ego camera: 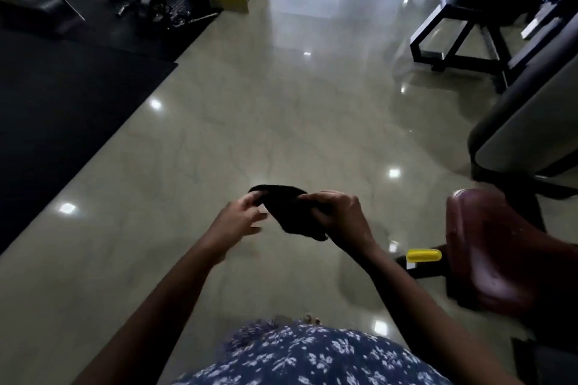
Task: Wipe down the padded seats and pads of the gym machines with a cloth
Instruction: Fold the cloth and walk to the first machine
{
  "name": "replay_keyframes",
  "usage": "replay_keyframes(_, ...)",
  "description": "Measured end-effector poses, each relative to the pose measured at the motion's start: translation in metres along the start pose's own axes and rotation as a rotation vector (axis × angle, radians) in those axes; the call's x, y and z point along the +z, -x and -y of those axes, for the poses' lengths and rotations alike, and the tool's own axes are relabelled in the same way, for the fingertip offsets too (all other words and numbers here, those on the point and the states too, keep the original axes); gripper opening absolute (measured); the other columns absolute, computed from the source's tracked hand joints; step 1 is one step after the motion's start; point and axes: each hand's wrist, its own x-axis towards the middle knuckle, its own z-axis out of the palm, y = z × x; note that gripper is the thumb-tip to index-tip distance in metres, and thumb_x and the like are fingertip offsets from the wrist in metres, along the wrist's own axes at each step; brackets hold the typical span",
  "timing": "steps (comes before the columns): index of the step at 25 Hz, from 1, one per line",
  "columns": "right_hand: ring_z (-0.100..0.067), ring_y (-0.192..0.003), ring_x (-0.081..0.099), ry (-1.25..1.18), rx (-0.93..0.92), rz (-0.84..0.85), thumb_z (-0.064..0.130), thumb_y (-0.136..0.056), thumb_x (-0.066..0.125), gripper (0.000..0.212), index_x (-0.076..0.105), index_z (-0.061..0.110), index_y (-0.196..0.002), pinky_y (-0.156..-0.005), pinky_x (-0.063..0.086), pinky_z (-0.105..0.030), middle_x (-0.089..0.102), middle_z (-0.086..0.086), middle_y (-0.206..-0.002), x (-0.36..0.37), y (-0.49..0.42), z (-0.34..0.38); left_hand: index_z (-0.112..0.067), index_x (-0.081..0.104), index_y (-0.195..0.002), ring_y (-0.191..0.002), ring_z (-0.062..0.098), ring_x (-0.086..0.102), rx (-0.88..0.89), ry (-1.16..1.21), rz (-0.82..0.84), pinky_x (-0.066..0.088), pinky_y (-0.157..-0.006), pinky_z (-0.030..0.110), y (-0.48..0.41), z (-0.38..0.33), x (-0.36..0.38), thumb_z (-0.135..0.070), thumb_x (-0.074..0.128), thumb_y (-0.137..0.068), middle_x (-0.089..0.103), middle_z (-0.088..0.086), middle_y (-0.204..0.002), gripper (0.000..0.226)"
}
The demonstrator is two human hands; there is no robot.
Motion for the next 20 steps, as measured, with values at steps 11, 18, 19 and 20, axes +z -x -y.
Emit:
replay_keyframes(11,0.0,-0.077,0.065,-0.537,0.348,-0.379,0.005,-0.076,0.075,0.024,0.066,0.02,-0.093,-0.072,0.048,-0.015,0.07,0.006,-0.081,-0.055,-0.128,-0.041,-0.029,0.065,-0.093,-0.079,0.005,0.062,0.437,0.209,0.186,0.048,-0.071,0.013,-0.17,-0.087,-0.023,-0.013,0.068,-0.082,0.069,-0.01,-0.081,0.02)
replay_keyframes(18,-0.012,-0.084,0.065,-0.668,0.698,-0.188,0.023,-0.074,0.078,0.029,0.073,0.003,-0.095,-0.079,0.048,-0.027,0.071,-0.004,-0.089,0.015,-0.151,-0.07,-0.009,0.07,-0.101,-0.089,0.022,0.061,0.168,0.035,0.559,0.05,-0.067,0.019,-0.248,-0.068,-0.05,-0.026,0.068,-0.084,0.069,0.007,-0.094,0.024)
replay_keyframes(19,-0.01,-0.085,0.065,-0.786,0.676,-0.232,0.024,-0.075,0.075,0.03,0.071,0.006,-0.099,-0.081,0.048,-0.026,0.071,-0.001,-0.09,0.006,-0.158,-0.068,-0.008,0.069,-0.104,-0.086,0.02,0.062,0.145,0.175,0.587,0.05,-0.067,0.019,-0.258,-0.079,-0.055,-0.031,0.067,-0.084,0.068,0.008,-0.094,0.03)
replay_keyframes(20,-0.007,-0.088,0.065,-0.905,0.658,-0.226,0.026,-0.076,0.071,0.031,0.069,0.013,-0.104,-0.083,0.048,-0.024,0.071,0.004,-0.093,0.0,-0.166,-0.067,-0.011,0.067,-0.109,-0.085,0.018,0.063,0.101,0.292,0.629,0.05,-0.068,0.02,-0.268,-0.09,-0.059,-0.039,0.061,-0.086,0.069,0.007,-0.095,0.037)
